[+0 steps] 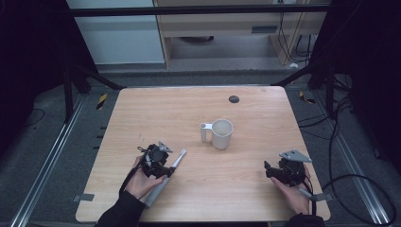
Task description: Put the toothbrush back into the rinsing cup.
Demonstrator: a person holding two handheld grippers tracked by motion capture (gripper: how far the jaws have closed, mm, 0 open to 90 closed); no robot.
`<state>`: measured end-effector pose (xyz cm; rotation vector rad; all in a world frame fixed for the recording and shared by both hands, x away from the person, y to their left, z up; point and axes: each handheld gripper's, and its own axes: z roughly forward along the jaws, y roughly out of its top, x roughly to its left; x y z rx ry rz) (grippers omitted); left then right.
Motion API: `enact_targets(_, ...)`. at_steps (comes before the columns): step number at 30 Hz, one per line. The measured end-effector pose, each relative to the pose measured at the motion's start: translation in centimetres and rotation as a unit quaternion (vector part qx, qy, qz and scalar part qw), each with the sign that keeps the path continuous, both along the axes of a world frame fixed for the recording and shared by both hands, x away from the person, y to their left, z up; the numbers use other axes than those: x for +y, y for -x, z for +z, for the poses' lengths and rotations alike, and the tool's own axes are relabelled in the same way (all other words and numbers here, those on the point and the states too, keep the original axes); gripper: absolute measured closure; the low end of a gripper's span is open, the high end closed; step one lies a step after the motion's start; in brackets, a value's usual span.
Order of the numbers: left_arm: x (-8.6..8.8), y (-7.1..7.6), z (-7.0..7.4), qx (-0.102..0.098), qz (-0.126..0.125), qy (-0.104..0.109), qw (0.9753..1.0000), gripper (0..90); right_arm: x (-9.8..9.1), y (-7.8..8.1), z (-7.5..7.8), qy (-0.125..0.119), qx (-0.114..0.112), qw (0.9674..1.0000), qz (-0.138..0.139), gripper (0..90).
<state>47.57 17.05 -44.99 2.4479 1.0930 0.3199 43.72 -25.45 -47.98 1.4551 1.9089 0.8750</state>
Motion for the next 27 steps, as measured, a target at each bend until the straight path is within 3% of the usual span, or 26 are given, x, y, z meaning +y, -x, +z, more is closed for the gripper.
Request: enact_targets(27, -0.2, -0.4, -1.4, 0.047, -0.004, -0.021, 0.9987, 54.7, 0.1, -0.1, 0.0, 0.001, 0.003, 1.0, 0.005, 23.0)
